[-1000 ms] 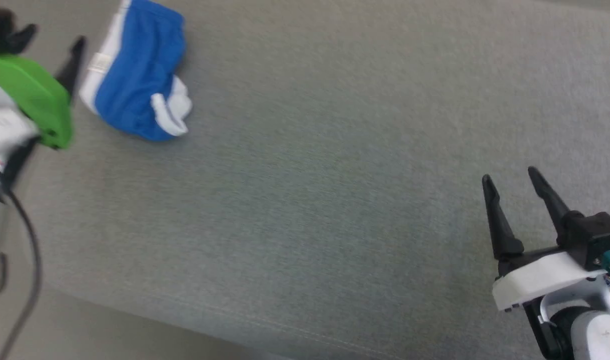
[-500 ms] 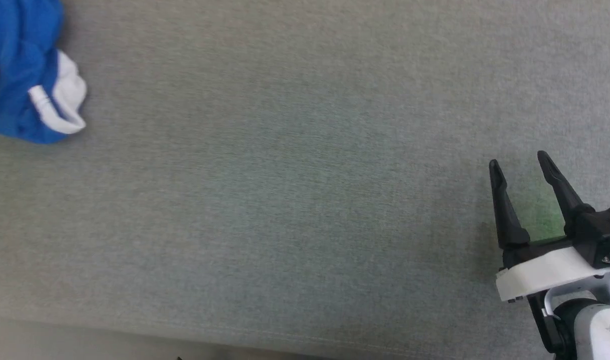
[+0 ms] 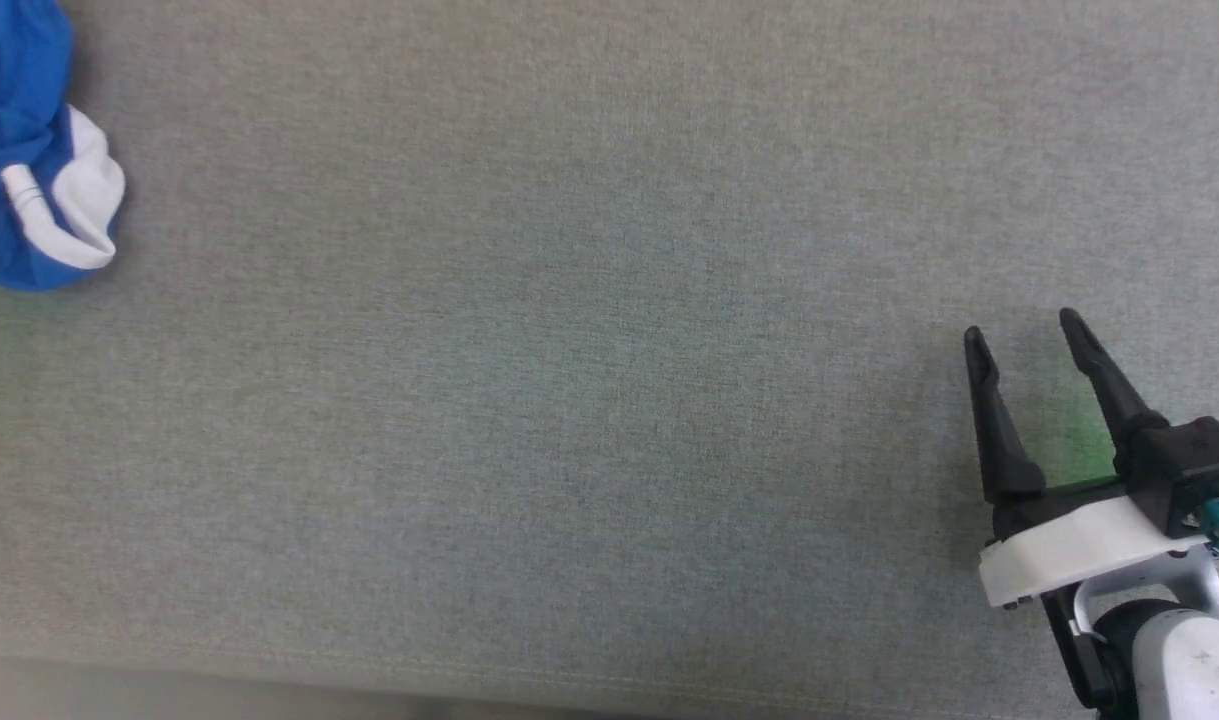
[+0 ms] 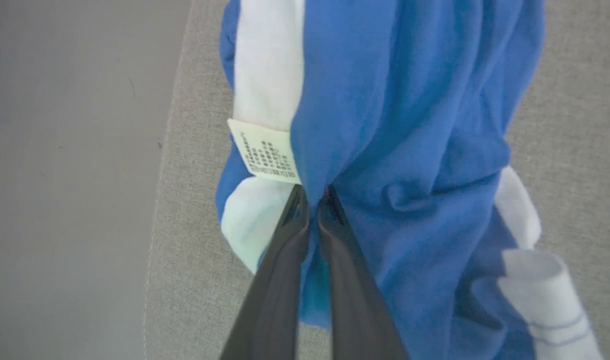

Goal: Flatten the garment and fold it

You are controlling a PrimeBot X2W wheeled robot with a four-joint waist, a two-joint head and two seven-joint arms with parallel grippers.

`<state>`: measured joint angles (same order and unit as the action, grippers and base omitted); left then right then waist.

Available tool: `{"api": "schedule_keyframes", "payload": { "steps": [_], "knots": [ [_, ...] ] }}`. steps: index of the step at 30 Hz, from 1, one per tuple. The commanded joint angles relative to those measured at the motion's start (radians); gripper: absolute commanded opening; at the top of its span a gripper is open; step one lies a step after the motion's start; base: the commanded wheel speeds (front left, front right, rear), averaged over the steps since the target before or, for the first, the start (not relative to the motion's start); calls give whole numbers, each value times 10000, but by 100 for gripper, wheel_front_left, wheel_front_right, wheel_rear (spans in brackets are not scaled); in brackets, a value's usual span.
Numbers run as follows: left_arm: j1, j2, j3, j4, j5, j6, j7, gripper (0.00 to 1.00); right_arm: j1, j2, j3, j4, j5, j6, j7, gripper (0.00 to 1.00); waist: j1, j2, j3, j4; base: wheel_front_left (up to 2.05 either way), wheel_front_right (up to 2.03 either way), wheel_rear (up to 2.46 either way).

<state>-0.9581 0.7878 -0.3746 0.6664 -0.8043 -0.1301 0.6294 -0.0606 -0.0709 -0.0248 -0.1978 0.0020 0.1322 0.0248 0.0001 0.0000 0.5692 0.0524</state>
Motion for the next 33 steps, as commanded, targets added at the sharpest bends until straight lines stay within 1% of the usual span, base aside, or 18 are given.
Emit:
{"api": "schedule_keyframes", "payload": {
  "steps": [1, 5, 10, 14, 17, 21, 25, 29, 31, 33],
  "knots": [
    [22, 70, -2, 41, 115, 10, -290, 0, -85, 19, 46, 74, -8, -15, -36, 100, -1, 0, -325, 41, 0, 0, 0],
    [-220, 191, -72, 49, 466, 5, -1288, 0, -94, 11, 140, 370, 109, -15, -59, 100, -1, 0, -941, 46, 0, 0, 0],
    [-695, 351, -420, -337, 871, -2, -2908, 0, -32, 21, 288, 860, 295, -15, -107, 100, -1, 0, -1912, 30, 0, 0, 0],
    [-1157, 419, -1034, -1031, 1019, -3, -3972, 0, 23, 45, 353, 1209, 449, -15, -145, 100, -1, 0, -2640, 10, 0, 0, 0],
    [-1475, 367, -1551, -1617, 976, -4, -4475, 0, 22, 68, 376, 1388, 538, -15, -173, 100, -1, 0, -3027, -32, 0, 0, 0],
    [-1878, 202, -2414, -2563, 898, -4, -4843, 0, -77, 105, 348, 1572, 637, -15, -243, 100, -1, 0, -3389, -202, 0, 0, 0],
    [-2080, -208, -3224, -3414, 730, -5, -4926, 0, -145, 138, 275, 1736, 692, -15, -327, 100, -1, 0, -3622, -451, 0, 0, 0],
    [-2015, -929, -3757, -3899, 542, -3, -4863, 0, -202, 166, 253, 1838, 701, -15, -418, 100, -1, 0, -3701, -820, 0, 0, 0],
    [-1835, -1369, -3946, -4060, 454, 126, -4785, 0, -237, 178, 233, 1865, 686, -15, -469, 100, -1, 0, -3681, -1054, 0, 0, 0],
    [-1571, -1887, -4139, -4183, 309, 347, -4684, 0, -267, 187, 155, 1886, 650, -15, -533, 100, -1, 0, -3617, -1276, 0, 0, 0]
  ]
}}
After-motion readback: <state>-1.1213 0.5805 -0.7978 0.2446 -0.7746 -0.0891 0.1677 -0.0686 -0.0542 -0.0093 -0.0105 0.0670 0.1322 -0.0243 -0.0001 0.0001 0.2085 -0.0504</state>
